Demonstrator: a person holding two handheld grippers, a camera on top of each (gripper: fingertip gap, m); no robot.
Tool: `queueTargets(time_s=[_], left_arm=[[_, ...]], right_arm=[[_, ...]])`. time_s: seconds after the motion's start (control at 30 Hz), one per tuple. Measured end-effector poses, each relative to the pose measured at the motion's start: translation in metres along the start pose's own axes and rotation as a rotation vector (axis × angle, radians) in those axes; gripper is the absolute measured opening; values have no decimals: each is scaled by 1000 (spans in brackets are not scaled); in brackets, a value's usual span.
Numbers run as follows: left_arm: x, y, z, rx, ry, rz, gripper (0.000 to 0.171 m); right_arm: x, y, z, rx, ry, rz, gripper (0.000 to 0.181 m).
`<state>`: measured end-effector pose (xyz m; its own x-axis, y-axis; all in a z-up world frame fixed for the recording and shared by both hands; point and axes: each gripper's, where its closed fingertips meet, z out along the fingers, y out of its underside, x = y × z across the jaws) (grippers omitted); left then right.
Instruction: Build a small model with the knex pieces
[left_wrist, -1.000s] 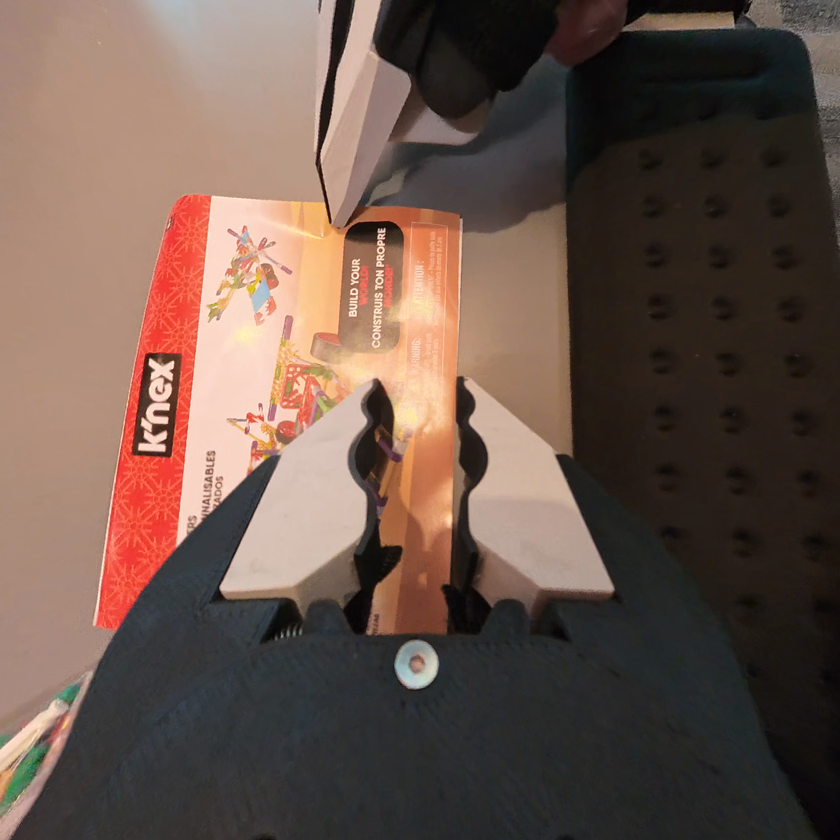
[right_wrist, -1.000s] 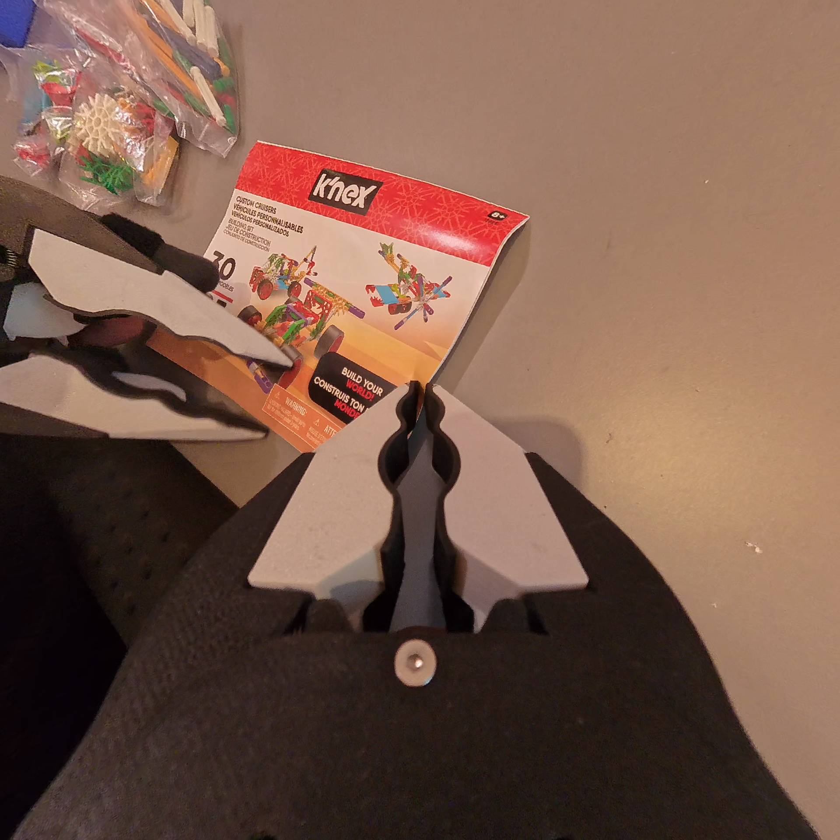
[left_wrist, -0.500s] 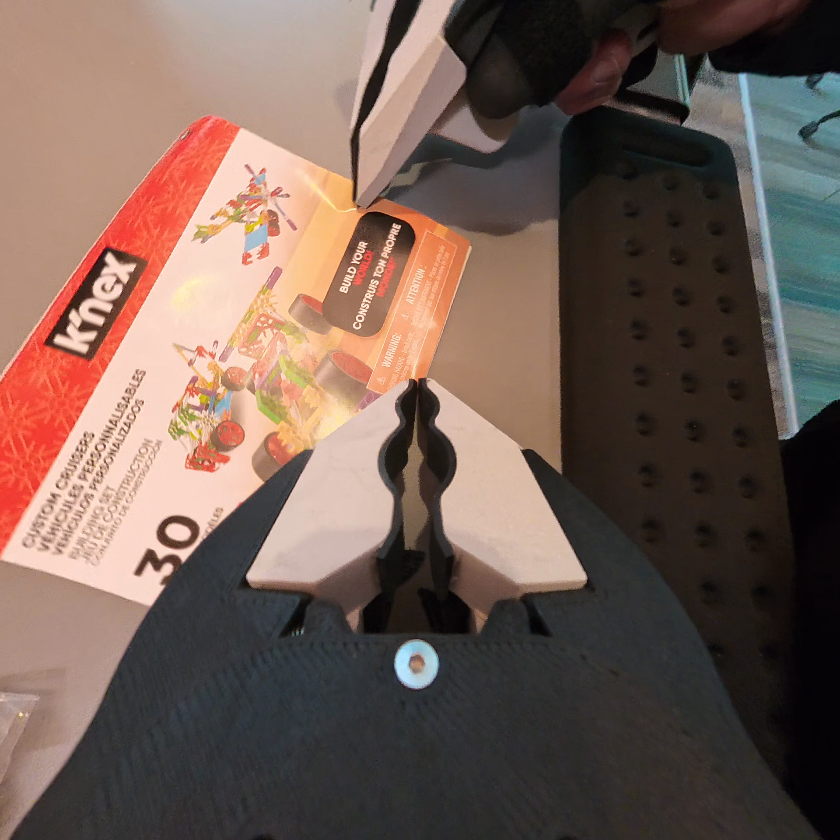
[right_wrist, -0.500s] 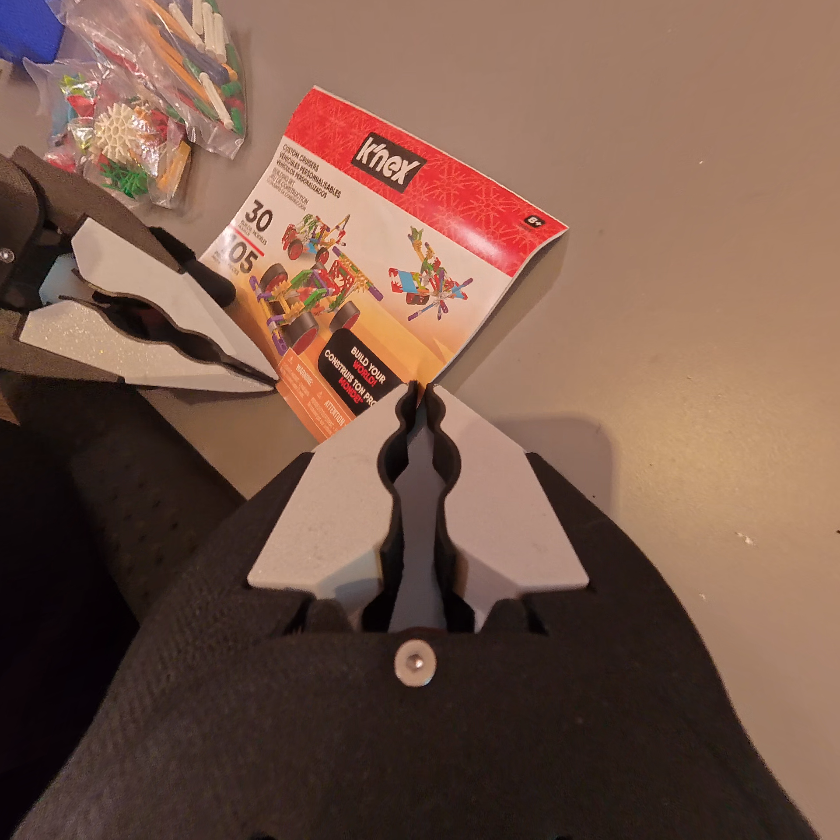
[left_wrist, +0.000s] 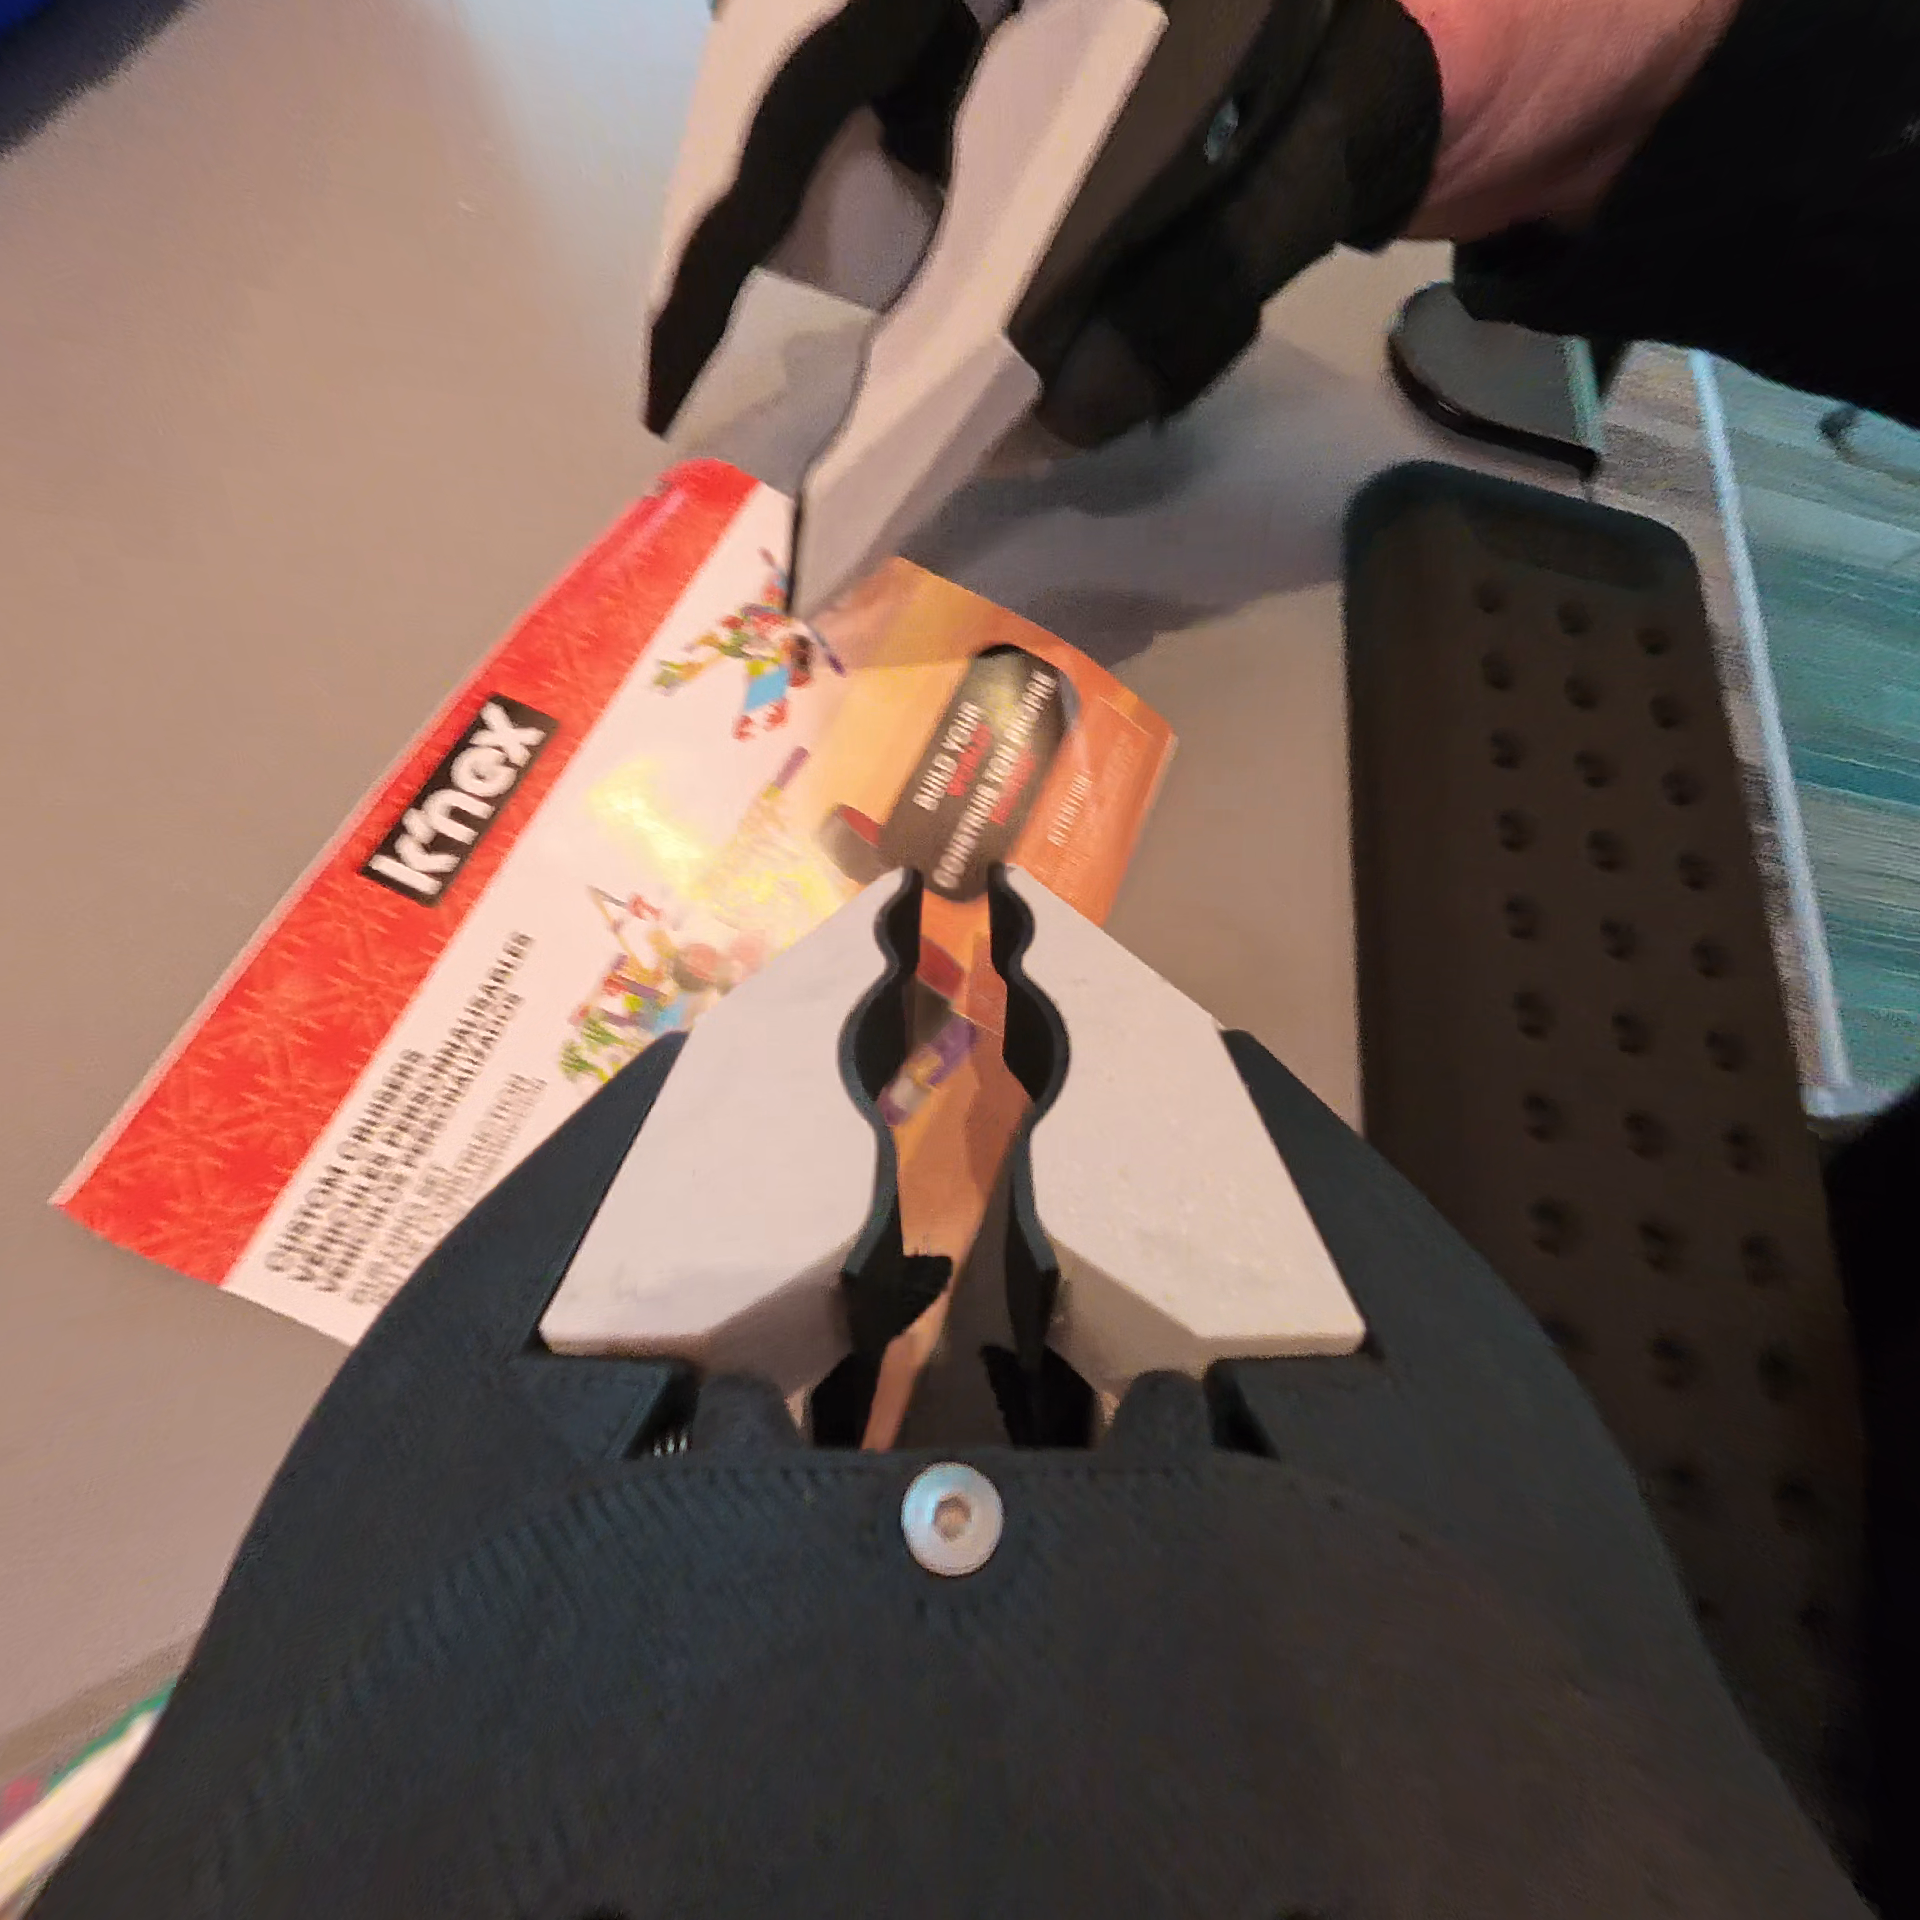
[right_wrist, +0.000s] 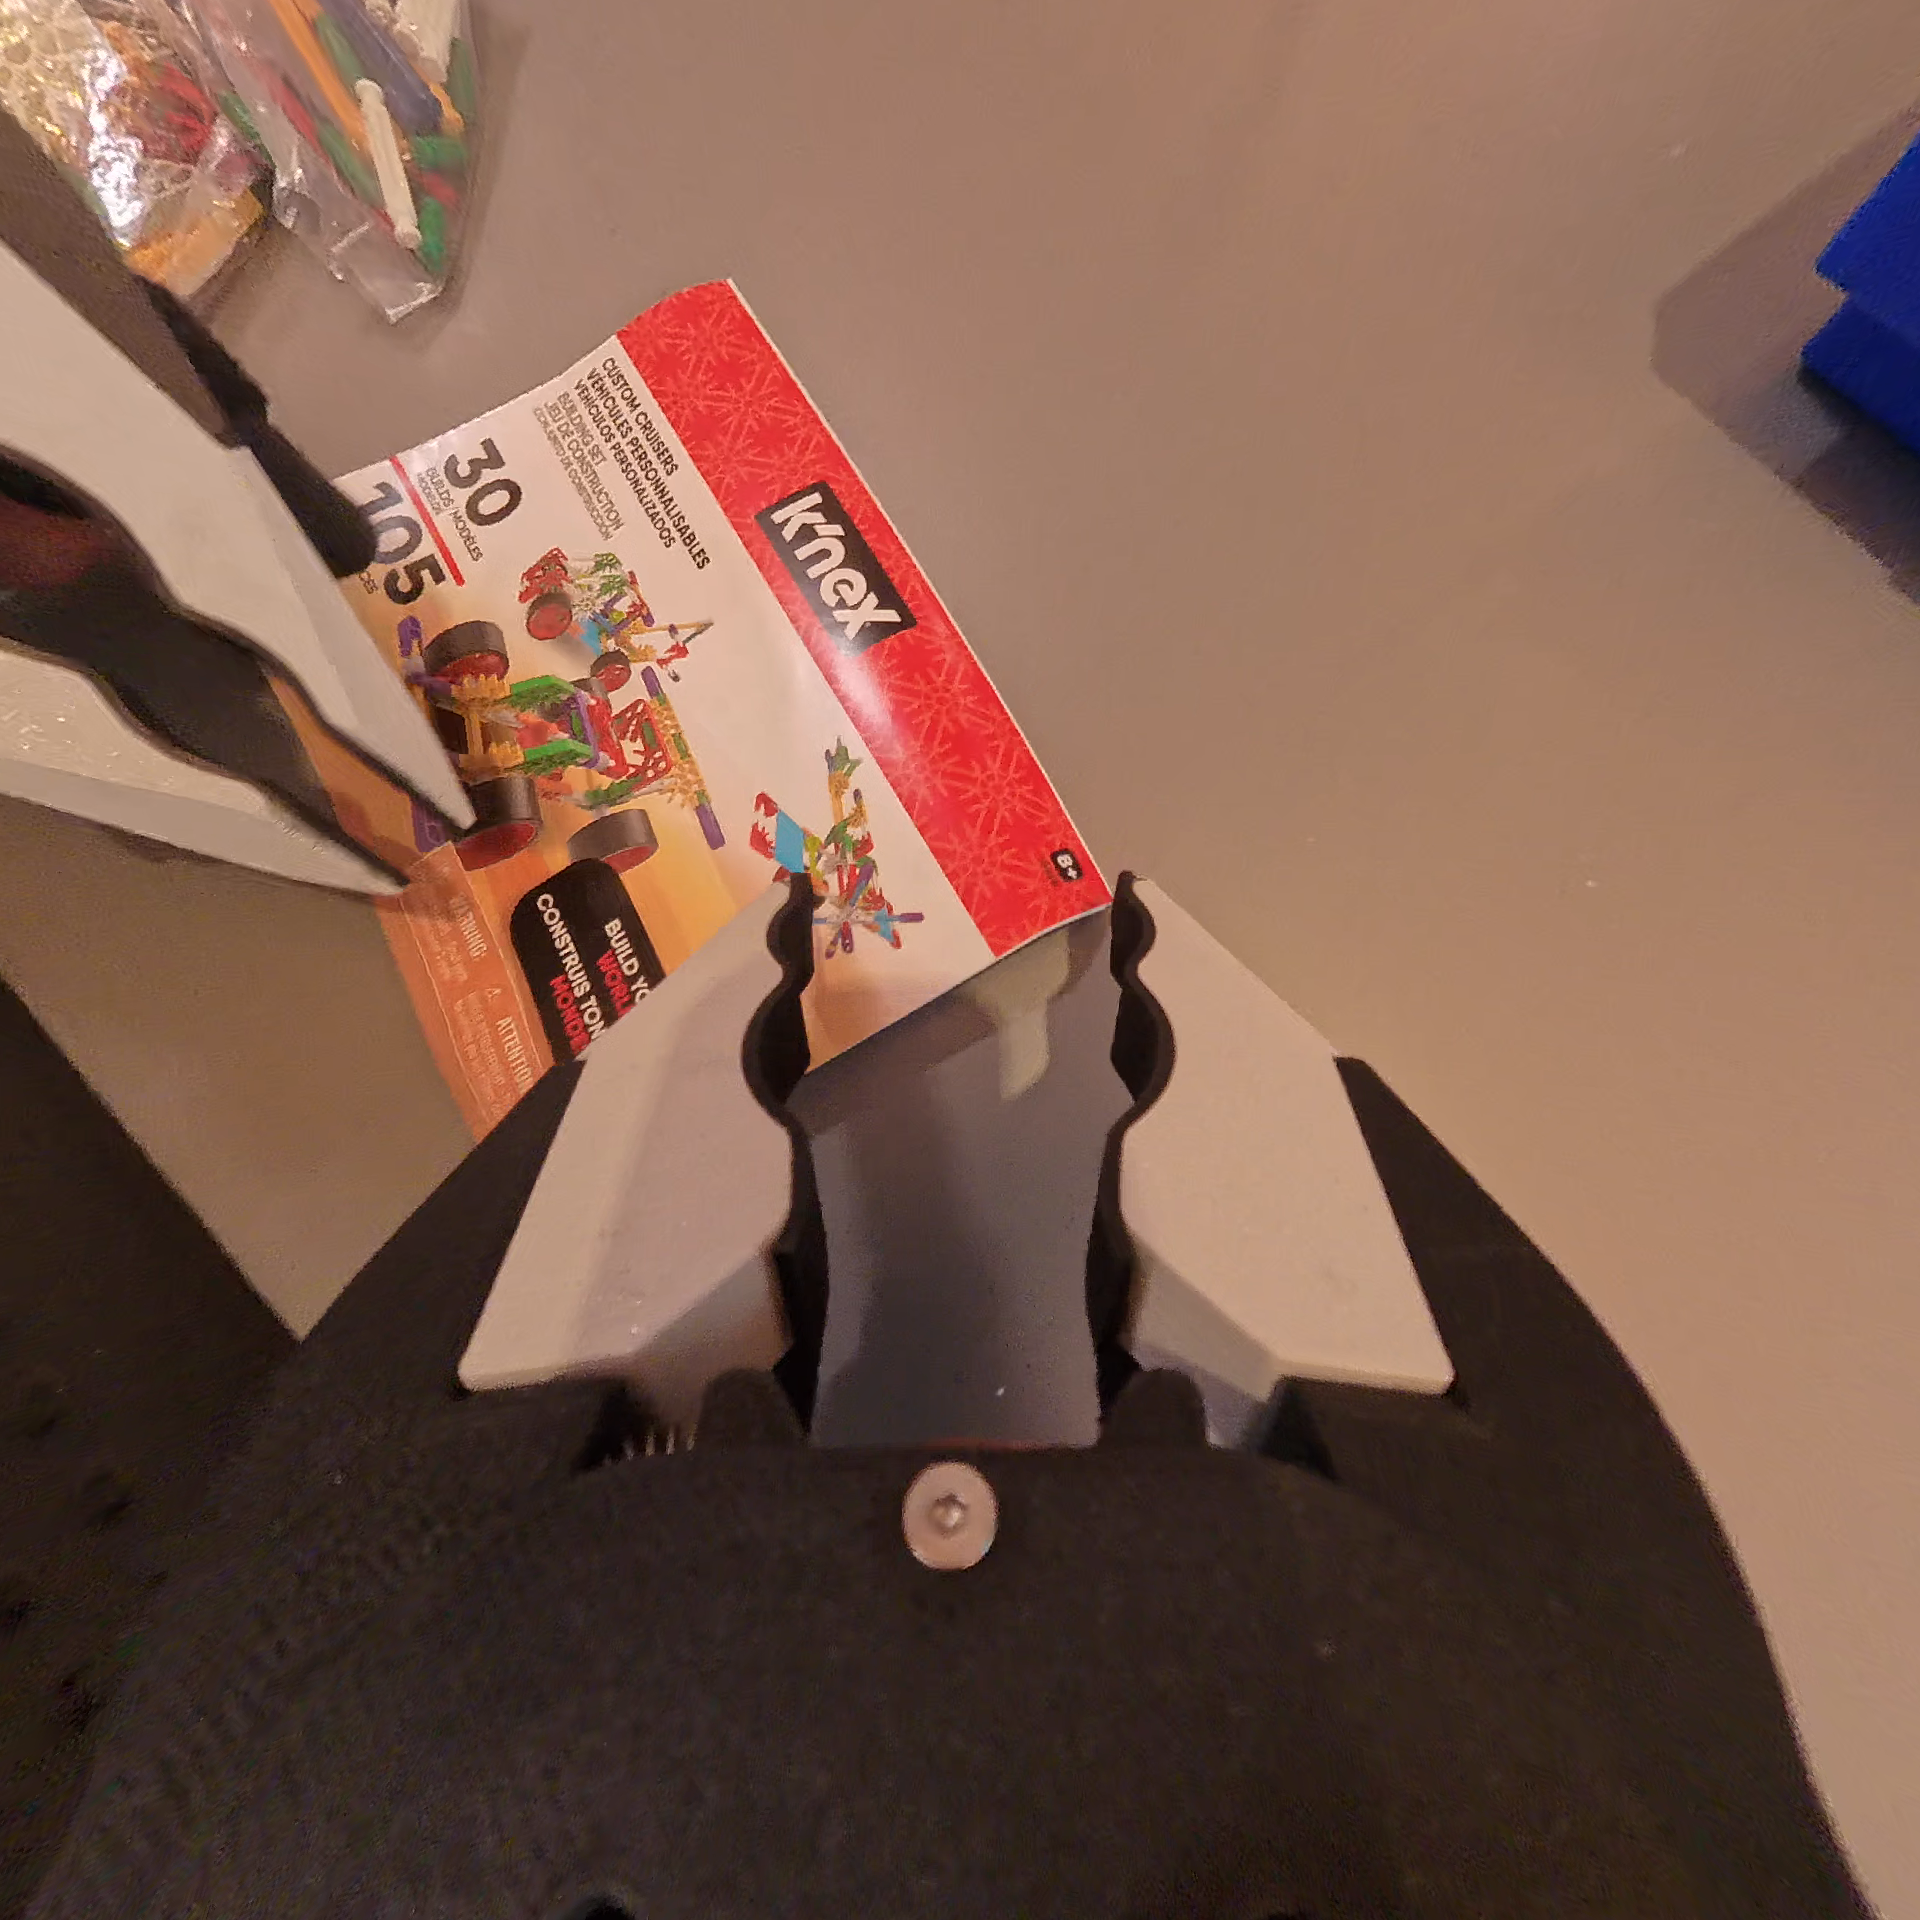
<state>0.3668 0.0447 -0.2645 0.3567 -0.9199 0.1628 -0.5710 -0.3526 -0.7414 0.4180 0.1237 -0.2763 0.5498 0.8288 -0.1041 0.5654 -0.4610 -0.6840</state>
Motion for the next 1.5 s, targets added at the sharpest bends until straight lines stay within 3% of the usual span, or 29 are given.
queueTargets(time_s=[0.17, 0.5, 0.57, 0.7, 0.73, 0.77, 0.8, 1.03, 1.1, 1.23, 1.3, 1.4, 1.5], left_arm=[[-34, 7, 16, -44, -109, -46, 28], [-37, 6, 17, -27, -106, -63, 21], [-36, 6, 17, -24, -104, -59, 21], [-36, 6, 17, -20, -101, -59, 22], [-36, 6, 17, -18, -99, -62, 22], [-36, 6, 17, -17, -98, -62, 22], [-36, 6, 17, -16, -97, -62, 22], [-36, 6, 17, -12, -95, -65, 22], [-36, 6, 17, -12, -96, -63, 22], [-36, 6, 17, -12, -100, -58, 23], [-36, 6, 17, -12, -99, -59, 23], [-35, 6, 17, -11, -101, -58, 23], [-35, 6, 17, -11, -102, -57, 23]], right_arm=[[5, 7, 8, -24, 32, -35, 41], [7, 6, 9, -2, 76, -42, 13], [4, 6, 10, -1, 59, -45, 0], [4, 4, 11, -9, 72, -56, 0], [6, 4, 10, -8, 87, -52, 10], [9, 4, 10, -8, 97, -38, 36], [11, 5, 10, -10, 103, -30, 49], [9, 5, 10, -13, 81, -42, 37], [8, 6, 9, -6, 79, -43, 23], [6, 6, 10, 16, 81, -25, 17], [7, 6, 9, 16, 81, -15, 17], [16, 10, 5, -7, 111, 5, 41], [12, 12, 4, -28, 90, -7, 39]])
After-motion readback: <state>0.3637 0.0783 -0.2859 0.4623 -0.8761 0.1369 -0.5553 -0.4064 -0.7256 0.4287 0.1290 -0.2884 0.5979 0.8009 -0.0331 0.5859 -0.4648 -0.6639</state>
